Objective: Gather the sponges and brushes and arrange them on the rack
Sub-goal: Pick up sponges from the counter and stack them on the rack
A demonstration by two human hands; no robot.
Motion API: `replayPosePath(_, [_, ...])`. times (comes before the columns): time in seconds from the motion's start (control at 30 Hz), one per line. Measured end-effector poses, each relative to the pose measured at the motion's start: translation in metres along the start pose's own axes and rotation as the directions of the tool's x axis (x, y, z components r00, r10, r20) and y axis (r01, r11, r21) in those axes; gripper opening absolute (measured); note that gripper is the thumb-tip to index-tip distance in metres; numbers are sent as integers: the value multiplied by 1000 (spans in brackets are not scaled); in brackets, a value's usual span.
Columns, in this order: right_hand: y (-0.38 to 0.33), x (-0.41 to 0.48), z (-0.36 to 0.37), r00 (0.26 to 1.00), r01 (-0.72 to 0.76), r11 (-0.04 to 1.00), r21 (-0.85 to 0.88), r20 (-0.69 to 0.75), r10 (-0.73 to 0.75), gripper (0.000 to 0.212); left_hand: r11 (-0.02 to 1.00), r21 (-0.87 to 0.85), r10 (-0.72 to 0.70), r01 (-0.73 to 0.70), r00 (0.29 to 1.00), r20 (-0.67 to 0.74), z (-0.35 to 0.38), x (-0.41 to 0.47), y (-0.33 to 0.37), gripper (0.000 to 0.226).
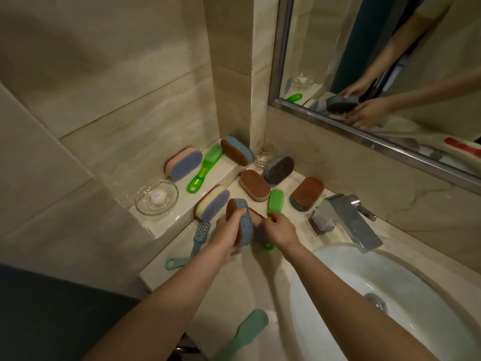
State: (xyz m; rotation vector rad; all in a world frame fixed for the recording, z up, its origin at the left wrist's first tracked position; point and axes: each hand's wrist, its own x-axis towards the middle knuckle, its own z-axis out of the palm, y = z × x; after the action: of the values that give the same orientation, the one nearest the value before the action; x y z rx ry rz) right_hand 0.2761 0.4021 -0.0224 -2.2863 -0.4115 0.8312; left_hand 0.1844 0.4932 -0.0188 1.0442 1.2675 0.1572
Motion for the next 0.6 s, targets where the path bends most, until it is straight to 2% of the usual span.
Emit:
replayPosePath(0.07, [1,0,4,998,47,997,63,39,-50,26,989,-142,-30,44,995,95,3,1,1,45])
replayPosePath(0.13, [-1,-3,6,996,83,984,158,8,-85,25,974,-223,-15,43,992,126,4,0,3,37])
replayPosePath(0.27, [-10,-17,-3,992,114,931,347,-93,-87,20,969,-248,46,-19,993,105,2,-9,7,28])
replayPosePath(0.4, [-20,-39,-18,992,124,834,538,-91,-89,3,960,-274,101,-61,986,133,3,-28,16,27])
replayPosePath(0.5, [-22,-63,-34,993,119,767,631,-71,-95,6,954,-278,161,-115,976,148,9,-49,23,30])
replayPosePath(0.6, [-19,-85,-56,987,158,718,678,-121,-103,9,943,-276,247,-184,945,214,19,-71,31,26])
